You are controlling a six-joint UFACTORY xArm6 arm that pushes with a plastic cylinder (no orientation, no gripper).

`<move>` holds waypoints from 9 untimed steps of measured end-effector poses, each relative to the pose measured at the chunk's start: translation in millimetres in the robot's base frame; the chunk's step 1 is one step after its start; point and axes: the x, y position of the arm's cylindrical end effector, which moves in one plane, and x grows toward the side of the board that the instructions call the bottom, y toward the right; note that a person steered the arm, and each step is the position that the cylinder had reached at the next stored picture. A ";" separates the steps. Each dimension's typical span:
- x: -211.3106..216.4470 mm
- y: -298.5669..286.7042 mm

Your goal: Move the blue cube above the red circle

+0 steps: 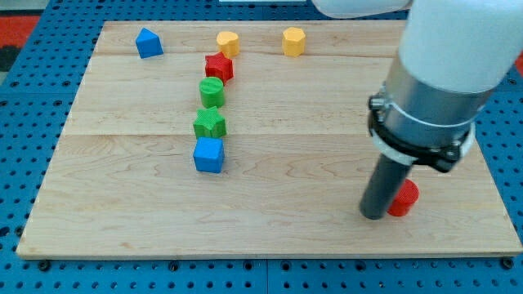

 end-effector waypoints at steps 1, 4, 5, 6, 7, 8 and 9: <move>-1.5 -113.0; -83.8 -174.7; -83.6 -92.0; -100.8 -75.5; -106.6 -43.5; -99.3 -10.8; -76.1 -9.0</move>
